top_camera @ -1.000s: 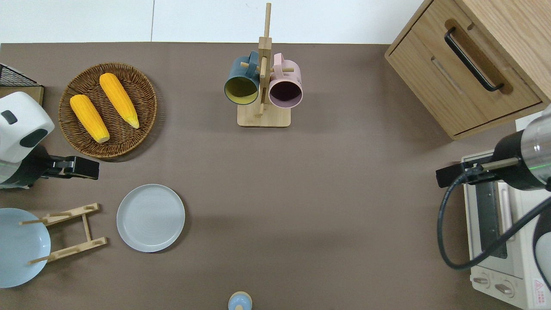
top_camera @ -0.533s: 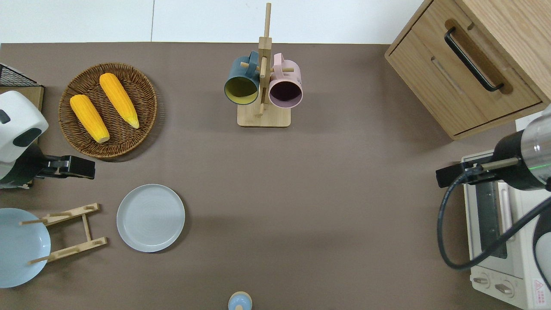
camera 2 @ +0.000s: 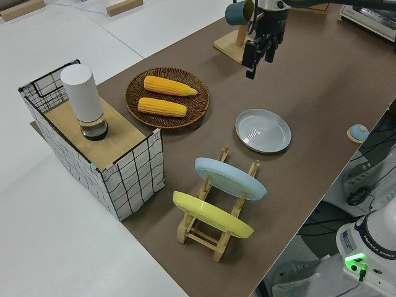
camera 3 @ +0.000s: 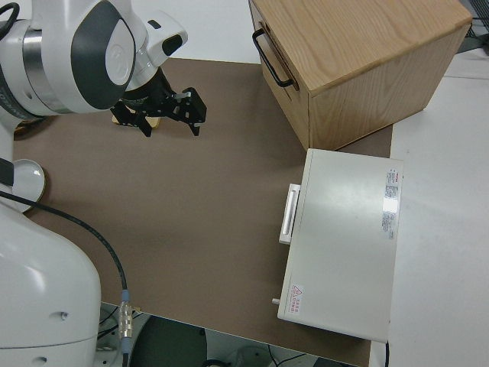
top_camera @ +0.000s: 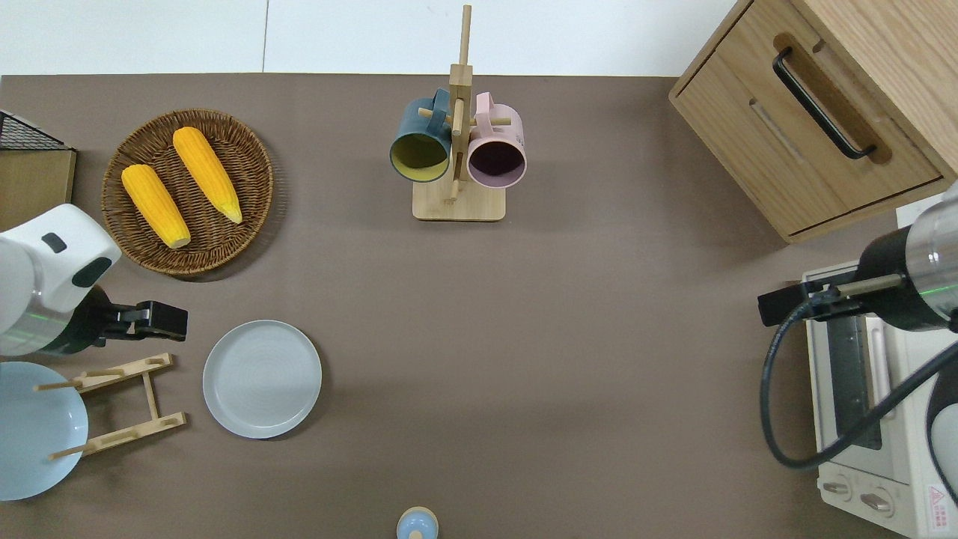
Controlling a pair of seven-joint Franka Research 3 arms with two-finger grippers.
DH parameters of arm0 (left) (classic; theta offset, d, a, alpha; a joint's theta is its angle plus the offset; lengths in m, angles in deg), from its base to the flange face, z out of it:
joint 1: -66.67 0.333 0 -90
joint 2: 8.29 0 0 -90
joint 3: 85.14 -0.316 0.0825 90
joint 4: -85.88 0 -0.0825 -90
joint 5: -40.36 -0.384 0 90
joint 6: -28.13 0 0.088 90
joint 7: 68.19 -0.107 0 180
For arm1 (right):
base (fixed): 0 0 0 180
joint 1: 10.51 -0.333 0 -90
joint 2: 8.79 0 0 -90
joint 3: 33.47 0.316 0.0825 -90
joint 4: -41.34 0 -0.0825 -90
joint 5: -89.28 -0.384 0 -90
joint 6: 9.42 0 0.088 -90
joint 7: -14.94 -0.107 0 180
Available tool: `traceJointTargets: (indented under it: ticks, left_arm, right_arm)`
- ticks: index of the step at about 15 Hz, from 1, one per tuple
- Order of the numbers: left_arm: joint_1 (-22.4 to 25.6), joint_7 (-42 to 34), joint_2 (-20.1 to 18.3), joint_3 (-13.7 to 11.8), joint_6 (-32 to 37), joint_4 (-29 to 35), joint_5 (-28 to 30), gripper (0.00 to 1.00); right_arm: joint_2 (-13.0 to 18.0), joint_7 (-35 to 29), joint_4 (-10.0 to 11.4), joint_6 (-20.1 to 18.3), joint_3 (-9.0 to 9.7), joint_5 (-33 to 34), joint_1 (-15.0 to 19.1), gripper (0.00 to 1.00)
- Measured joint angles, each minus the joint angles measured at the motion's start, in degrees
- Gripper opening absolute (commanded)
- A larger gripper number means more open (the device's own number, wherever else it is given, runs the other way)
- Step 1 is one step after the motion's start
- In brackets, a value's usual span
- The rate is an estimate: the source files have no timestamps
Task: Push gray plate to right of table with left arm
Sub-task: 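Lower the left gripper beside the gray plate's edge nearest the rack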
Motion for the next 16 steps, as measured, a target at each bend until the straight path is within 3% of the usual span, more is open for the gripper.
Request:
traceJointTargets:
  ticks: [4, 7, 9, 12, 16]
  left_arm:
    - [0.2, 0.0, -11.7, 0.0, -16.2, 22.3, -0.4, 1.0]
    - [0.8, -0.1, -15.2, 0.0, -28.4, 35.2, -0.6, 1.0]
    - [1.2, -0.1, -15.2, 0.0, -35.6, 40.6, -0.6, 1.0]
    - [3.7, -2.1, -13.6, 0.0, -41.0, 43.2, -0.7, 1.0]
    - [6.3, -4.9, -7.9, -0.1, -47.1, 44.0, -0.7, 0.99]
  right_arm:
    - [0.0, 0.0, 0.0, 0.0, 0.0, 0.0, 0.0, 0.983]
    - [0.0, 0.0, 0.0, 0.0, 0.0, 0.0, 0.0, 0.983]
    - [0.0, 0.0, 0.0, 0.0, 0.0, 0.0, 0.0, 0.983]
    - [0.0, 0.0, 0.0, 0.0, 0.0, 0.0, 0.0, 0.983]
    - [0.0, 0.0, 0.0, 0.0, 0.0, 0.0, 0.0, 0.983]
